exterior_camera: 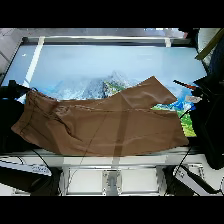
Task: Fold the clothes and pants, and hang the long-sleeved shirts on hangers.
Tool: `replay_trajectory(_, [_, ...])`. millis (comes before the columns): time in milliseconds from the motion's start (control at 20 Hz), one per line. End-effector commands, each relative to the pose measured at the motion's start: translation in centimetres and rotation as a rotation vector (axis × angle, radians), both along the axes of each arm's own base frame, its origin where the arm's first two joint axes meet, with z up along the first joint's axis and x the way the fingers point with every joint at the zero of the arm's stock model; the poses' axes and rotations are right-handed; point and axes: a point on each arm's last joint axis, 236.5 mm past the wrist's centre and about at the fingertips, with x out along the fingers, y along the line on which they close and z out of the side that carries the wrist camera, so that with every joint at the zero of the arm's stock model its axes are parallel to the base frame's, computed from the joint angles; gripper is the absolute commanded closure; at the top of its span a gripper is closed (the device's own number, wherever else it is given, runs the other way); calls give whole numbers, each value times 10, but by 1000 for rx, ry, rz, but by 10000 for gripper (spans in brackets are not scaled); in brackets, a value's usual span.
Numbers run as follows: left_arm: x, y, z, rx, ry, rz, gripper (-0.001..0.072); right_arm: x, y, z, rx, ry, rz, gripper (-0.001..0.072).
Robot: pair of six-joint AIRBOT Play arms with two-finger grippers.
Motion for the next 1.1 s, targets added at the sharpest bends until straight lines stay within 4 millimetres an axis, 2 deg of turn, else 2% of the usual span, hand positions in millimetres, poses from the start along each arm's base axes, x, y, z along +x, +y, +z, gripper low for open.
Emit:
replay_trajectory(0, [-4, 4, 9, 30, 7, 13, 681, 1, 2, -19, 5, 59, 25, 304])
replay_trajectory(100, [-9, 3, 11, 43, 21, 7, 681, 9, 7, -50, 22, 132, 55, 303])
replay_trajectory(200, [-9, 3, 13, 28, 34, 21, 681, 25, 11, -92, 70, 204, 68, 302])
replay_trajectory(350, [-10, 3, 12, 18, 48, 35, 681, 55, -4, -149, 141, 239, -27, 303])
replay_trajectory(500, [-11, 4, 10, 27, 54, 35, 681, 62, -20, -192, 126, 285, -73, 304])
replay_trajectory(600, [-10, 7, 8, 39, 55, 43, 681, 63, -25, -212, 122, 312, -86, 304])
replay_trajectory(750, [-7, 12, 7, 41, 62, 72, 681, 59, -21, -233, 141, 352, -75, 303])
replay_trajectory(1050, [-7, 12, 7, 42, 62, 73, 681, 59, -21, -237, 139, 355, -66, 303])
